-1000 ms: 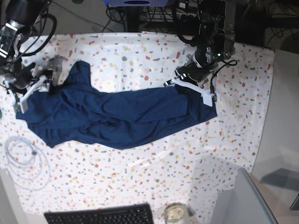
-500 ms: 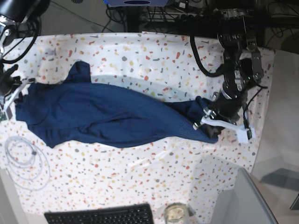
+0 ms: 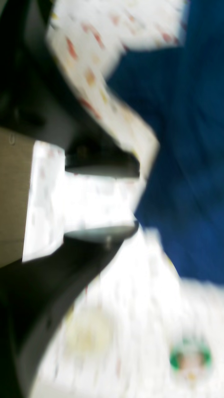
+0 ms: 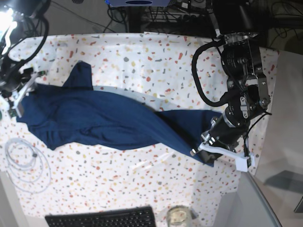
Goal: Layout the t-shirt on the table in an organized manner, then fold the t-shirt properly
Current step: 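Grasp the shirt edge with the left gripper and pull it away from the right gripper, then lift the shirt with both grippers and swing it flat over the cloth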
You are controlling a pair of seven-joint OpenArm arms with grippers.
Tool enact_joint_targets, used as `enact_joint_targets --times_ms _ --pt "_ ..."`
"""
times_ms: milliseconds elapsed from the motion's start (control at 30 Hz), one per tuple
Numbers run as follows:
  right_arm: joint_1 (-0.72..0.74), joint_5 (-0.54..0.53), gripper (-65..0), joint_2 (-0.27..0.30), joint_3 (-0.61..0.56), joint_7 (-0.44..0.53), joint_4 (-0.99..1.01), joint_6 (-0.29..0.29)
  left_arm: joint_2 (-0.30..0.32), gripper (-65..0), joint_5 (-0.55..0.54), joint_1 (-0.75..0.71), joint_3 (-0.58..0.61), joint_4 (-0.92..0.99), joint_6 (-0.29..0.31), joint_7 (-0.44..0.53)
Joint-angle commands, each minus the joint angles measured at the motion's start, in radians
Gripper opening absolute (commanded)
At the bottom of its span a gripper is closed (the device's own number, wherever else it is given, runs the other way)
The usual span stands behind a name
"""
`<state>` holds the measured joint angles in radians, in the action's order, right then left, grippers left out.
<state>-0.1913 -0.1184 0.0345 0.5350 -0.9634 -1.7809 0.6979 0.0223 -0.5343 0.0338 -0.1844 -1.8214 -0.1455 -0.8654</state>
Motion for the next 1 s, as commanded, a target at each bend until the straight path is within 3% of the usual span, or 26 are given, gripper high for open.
enact_joint_targets --times_ms 0,100,233,333,500,700,967 --pt "-0.003 0.007 -30.6 0.009 -0.045 0.064 -0.023 0.000 0.008 -65.0 -0.007 0.024 -0.030 -0.018 0.007 0.030" --pt "-0.055 0.093 -22.5 -0.017 -0.187 0.159 -0.021 0.000 0.008 -65.0 -0.007 0.019 -0.099 -0.013 0.007 0.030" --pt "-0.075 0.197 -21.9 -0.104 -0.267 0.218 0.014 0.000 0.009 -65.0 -0.005 -0.031 -0.192 -0.011 0.010 0.030" --pt "-0.072 0.237 -21.9 -0.137 -0.275 0.235 0.082 0.000 0.008 -65.0 -0.005 -0.070 -0.212 -0.004 0.010 0.030" --pt "-0.081 0.253 -21.8 -0.143 -0.275 0.329 0.158 -0.005 0.008 -65.0 -0.004 -0.116 -0.223 0.001 0.010 0.030" --pt "-0.153 0.256 -21.8 -0.135 -0.275 0.481 0.097 -0.093 -0.014 -65.0 -0.004 -0.119 -0.270 0.001 0.010 0.030" --pt "-0.095 0.260 -21.6 -0.086 -0.281 0.524 0.097 -0.105 -0.051 -65.0 -0.002 -0.105 -0.287 0.001 0.011 0.030"
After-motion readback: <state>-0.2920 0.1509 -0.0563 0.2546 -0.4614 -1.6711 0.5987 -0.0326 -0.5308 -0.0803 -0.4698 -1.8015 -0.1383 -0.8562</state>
